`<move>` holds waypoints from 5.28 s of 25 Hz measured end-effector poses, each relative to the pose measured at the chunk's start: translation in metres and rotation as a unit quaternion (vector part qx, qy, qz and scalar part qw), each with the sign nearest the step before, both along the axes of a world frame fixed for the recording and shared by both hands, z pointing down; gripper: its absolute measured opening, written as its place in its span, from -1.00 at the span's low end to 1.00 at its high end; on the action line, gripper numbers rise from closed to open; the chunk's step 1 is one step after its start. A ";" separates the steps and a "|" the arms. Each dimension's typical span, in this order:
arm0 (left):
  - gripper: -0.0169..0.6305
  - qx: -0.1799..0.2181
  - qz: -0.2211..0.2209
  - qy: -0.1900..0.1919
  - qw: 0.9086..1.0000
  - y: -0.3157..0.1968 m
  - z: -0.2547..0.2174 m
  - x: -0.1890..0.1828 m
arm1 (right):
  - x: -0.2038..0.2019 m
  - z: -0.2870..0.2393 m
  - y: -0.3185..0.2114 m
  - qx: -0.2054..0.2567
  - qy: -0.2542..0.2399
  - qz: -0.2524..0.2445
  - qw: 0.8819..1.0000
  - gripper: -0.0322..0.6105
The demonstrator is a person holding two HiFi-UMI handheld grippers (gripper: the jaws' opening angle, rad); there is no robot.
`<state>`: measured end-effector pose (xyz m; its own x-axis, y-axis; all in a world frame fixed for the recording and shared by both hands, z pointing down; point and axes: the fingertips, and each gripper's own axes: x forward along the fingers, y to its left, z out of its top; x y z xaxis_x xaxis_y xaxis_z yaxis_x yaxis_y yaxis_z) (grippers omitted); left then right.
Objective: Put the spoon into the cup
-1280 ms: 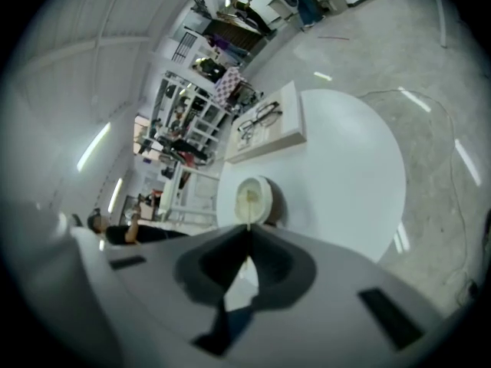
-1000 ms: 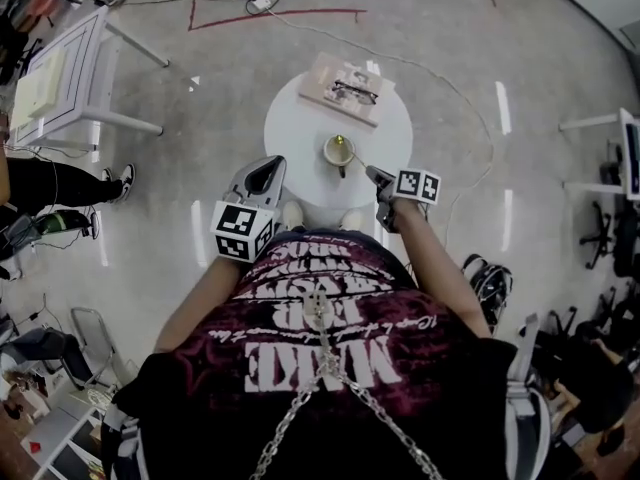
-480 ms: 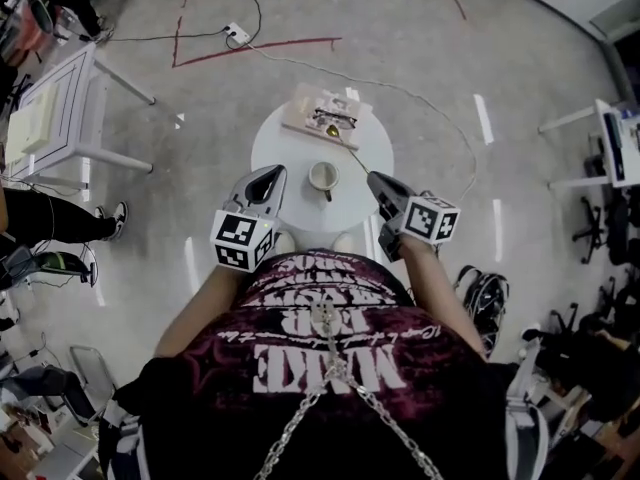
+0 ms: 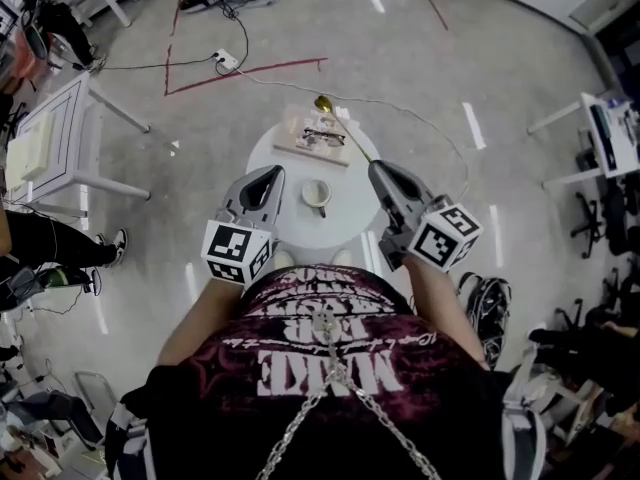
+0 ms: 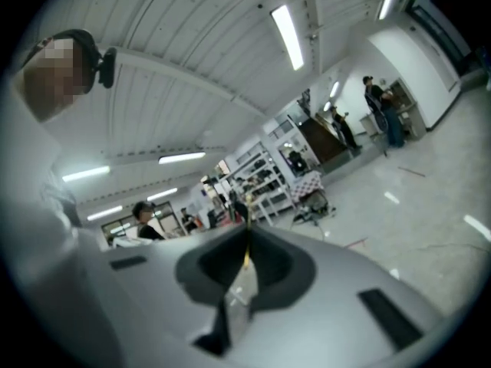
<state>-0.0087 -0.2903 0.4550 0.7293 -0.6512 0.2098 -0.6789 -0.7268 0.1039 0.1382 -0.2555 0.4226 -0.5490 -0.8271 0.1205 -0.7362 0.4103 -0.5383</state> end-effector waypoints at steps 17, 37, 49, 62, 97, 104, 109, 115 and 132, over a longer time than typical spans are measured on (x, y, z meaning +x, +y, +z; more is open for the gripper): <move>-0.87 0.063 0.010 0.051 0.997 0.032 -0.074 0.020 | 0.001 -0.113 0.031 0.169 0.008 -0.006 0.986 -0.79; -0.87 0.046 0.024 0.039 0.998 0.041 -0.056 0.033 | -0.004 -0.129 0.044 0.191 -0.128 -0.012 0.973 -0.79; -0.87 0.041 0.006 0.002 0.999 0.002 -0.042 0.025 | -0.017 -0.060 -0.003 0.085 0.041 -0.017 0.995 -0.79; -0.87 0.007 -0.027 -0.008 1.000 -0.023 -0.003 0.022 | -0.026 0.019 -0.025 0.026 0.272 -0.041 0.961 -0.79; -0.87 -0.078 -0.071 -0.045 0.993 -0.025 0.077 0.024 | 0.006 0.274 -0.001 -0.215 0.333 -0.181 0.900 -0.79; -0.87 -0.106 -0.106 -0.050 0.988 -0.014 0.095 -0.001 | -0.005 0.316 -0.005 -0.243 0.348 -0.201 0.883 -0.79; -0.87 -0.112 -0.126 -0.046 0.985 -0.006 0.095 -0.018 | 0.004 0.387 0.002 -0.312 0.345 -0.200 0.862 -0.79; -0.87 -0.115 -0.145 -0.051 0.981 0.003 0.097 -0.041 | 0.001 0.414 0.002 -0.353 0.341 -0.191 0.850 -0.79; -0.87 -0.105 -0.111 -0.055 0.987 0.004 0.089 -0.046 | -0.022 0.403 -0.003 -0.326 0.271 -0.160 0.891 -0.36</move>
<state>-0.0547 -0.2865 0.5442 0.5386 -0.7264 0.4270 -0.8346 -0.5293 0.1524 0.1158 -0.2584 0.8259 -0.4587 -0.2962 0.8378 -0.8623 0.3761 -0.3391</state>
